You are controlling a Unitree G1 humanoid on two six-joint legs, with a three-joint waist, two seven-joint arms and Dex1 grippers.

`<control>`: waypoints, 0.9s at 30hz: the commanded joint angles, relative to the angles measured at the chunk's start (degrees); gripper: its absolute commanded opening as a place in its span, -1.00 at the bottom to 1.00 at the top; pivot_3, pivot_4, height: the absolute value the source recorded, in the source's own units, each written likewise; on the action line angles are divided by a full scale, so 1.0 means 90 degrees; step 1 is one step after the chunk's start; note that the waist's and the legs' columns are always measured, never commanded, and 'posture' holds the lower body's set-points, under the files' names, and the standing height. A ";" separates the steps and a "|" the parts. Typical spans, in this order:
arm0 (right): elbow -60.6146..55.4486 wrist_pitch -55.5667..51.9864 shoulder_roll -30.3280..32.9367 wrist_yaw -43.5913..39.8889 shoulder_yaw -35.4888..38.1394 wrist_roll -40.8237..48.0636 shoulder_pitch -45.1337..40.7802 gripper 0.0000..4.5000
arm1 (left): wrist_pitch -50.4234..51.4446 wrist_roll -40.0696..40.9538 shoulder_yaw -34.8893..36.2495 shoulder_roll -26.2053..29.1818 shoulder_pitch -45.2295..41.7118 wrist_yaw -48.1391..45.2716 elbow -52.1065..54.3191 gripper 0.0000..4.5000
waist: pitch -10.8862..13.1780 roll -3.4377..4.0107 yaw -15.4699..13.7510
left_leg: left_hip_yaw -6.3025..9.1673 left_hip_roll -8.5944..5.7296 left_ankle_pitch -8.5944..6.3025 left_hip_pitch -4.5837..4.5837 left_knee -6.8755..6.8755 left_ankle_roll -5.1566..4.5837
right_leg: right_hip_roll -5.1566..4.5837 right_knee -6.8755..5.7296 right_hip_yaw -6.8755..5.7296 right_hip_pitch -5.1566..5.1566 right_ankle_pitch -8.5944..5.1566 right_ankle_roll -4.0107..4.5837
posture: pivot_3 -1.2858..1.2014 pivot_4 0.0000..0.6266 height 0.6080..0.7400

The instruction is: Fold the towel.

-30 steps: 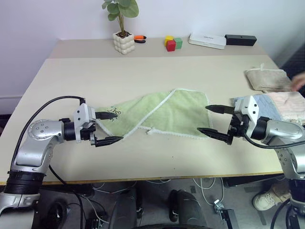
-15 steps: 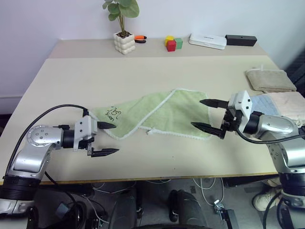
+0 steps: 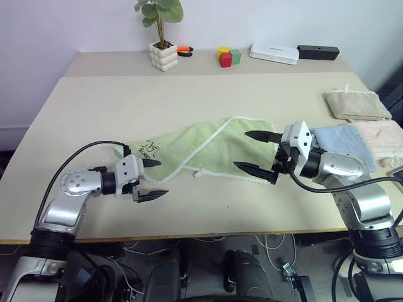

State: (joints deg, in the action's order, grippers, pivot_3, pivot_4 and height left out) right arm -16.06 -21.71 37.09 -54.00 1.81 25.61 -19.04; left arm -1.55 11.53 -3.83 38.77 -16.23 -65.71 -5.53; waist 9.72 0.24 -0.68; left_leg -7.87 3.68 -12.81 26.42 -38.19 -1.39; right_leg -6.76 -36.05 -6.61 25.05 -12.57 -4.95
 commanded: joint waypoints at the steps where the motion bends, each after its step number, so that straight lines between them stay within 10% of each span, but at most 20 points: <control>1: -0.0419 -0.0030 -0.0027 0.0130 0.0143 0.0177 -0.0012 0.98 | 0.0027 -0.0211 -0.0211 0.0069 -0.0019 -0.0027 0.0019 1.00 | 0.0000 0.0000 0.0002 | -0.0001 0.0000 0.0000 0.0000 0.0000 0.0000 | 0.0000 0.0000 0.0000 0.0000 0.0000 0.0000 | 0.03 -0.52 1.00; 7: -0.0460 0.0001 -0.0049 0.0266 0.0181 0.0191 0.0106 1.00 | 0.0431 -0.0550 -0.0475 0.0307 0.0071 -0.0008 -0.0100 0.63 | -0.0002 0.0001 -0.0005 | 0.0002 0.0002 0.0000 -0.0001 0.0000 0.0000 | 0.0000 0.0000 0.0000 0.0000 -0.0001 0.0001 | 0.03 -0.52 1.00; 15: -0.0371 0.0073 -0.0098 0.0351 0.0128 0.0134 0.0113 1.00 | 0.0976 -0.0784 -0.0443 0.0450 -0.0030 0.0596 -0.0324 -0.97 | -0.0008 0.0006 -0.0001 | 0.0007 0.0005 0.0002 -0.0029 0.0000 0.0005 | 0.0000 0.0000 0.0000 -0.0022 -0.0011 0.0020 | 0.03 -0.52 1.00; 27: 0.1304 0.0929 -0.0234 0.0921 -0.0285 -0.1228 -0.0669 1.00 | 0.1174 0.0359 0.0779 0.0433 -0.0213 0.0782 -0.0229 -0.97 | -0.0005 0.0003 0.0036 | 0.0001 0.0005 0.0002 -0.0024 0.0005 0.0005 | 0.0002 -0.0002 0.0001 -0.0014 -0.0007 0.0012 | 0.03 -0.52 1.00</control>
State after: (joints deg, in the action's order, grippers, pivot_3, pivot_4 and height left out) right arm -6.99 -15.70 34.87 -47.65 -0.05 18.15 -22.68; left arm 8.64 12.56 -0.37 41.40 -16.91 -59.18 -8.22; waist 9.67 0.27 -0.36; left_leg -7.88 3.72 -12.78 26.23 -38.15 -1.35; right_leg -6.75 -36.08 -6.60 24.95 -12.61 -4.88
